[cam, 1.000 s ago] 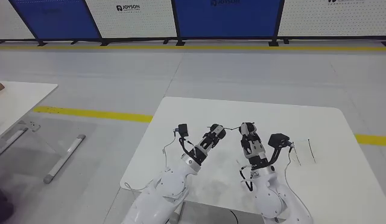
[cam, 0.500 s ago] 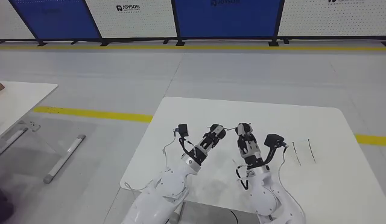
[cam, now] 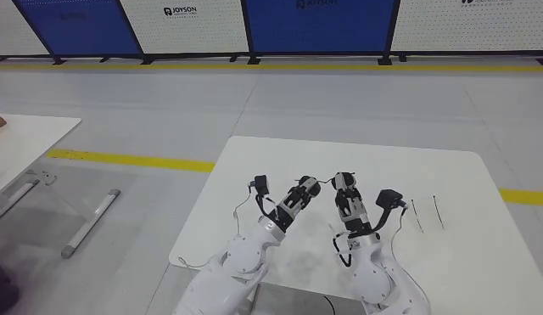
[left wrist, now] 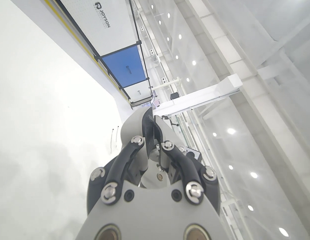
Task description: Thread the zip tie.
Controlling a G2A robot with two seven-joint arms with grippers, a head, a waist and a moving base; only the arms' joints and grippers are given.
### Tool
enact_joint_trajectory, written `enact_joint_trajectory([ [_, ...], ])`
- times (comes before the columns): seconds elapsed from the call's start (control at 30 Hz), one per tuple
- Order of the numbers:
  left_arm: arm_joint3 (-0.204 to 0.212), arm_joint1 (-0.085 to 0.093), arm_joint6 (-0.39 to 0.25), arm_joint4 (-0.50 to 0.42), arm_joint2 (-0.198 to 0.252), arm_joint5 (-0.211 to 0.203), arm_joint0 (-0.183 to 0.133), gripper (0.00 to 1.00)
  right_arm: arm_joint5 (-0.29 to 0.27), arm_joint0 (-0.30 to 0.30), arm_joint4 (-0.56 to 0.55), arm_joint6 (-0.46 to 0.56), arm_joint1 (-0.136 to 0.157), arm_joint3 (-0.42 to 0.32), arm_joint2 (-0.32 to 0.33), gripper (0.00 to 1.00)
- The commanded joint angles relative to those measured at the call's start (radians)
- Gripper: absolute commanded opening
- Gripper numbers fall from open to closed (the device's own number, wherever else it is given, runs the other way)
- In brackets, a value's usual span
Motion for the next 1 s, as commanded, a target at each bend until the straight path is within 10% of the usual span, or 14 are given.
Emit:
enact_joint_trajectory([
  [0.0,-0.012,0.000,-0.017,-0.040,-0.004,0.002,0.005,0.00,0.013,-0.002,-0.008,0.003,-0.001,-0.002,0.002,0.00],
  [0.97,-0.022,-0.004,0.035,0.018,0.003,-0.018,0.011,0.00,-0.006,-0.047,-0.043,0.057,0.001,-0.052,0.040,0.13],
])
